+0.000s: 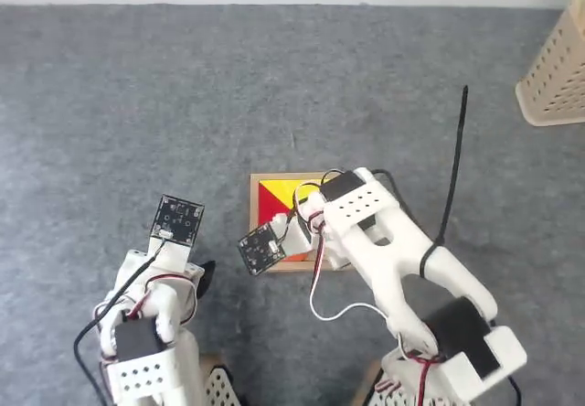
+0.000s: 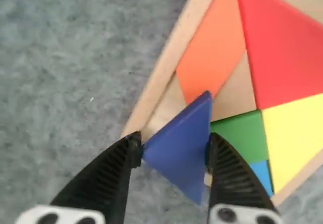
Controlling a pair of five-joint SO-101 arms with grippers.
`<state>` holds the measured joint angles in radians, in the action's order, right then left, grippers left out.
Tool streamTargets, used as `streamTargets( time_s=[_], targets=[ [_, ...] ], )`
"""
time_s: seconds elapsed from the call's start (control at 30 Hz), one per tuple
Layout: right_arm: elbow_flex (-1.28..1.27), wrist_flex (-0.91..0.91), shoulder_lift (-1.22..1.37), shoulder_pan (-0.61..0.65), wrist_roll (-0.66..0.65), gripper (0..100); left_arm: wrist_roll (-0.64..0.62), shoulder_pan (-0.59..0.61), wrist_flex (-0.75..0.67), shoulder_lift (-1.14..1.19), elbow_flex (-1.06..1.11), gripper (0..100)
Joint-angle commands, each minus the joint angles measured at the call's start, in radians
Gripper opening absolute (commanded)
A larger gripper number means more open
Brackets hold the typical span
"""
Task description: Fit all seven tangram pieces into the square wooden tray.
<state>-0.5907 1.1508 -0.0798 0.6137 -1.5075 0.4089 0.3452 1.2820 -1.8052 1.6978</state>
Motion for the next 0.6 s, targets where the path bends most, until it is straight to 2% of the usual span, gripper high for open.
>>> streamTargets(
  time_s=[0.0, 0.17, 0.4, 0.57],
  targets=[
    [0.009, -0.015, -0.018, 0.01, 0.018, 17.6, -0.006, -0.003, 0.002, -0.017, -0.013, 30],
    [0.006, -0.013, -0.018, 0.01, 0.02, 17.6, -0.006, -0.003, 0.002, -0.017, -0.013, 30],
    [0.005, -0.007, -0.008, 0.097, 0.02, 18.0, -0.006, -0.003, 0.002, -0.017, -0.013, 30],
    [0.005, -0.005, -0.008, 0.094, 0.02, 18.0, -0.006, -0.003, 0.002, -0.017, -0.013, 30]
  ],
)
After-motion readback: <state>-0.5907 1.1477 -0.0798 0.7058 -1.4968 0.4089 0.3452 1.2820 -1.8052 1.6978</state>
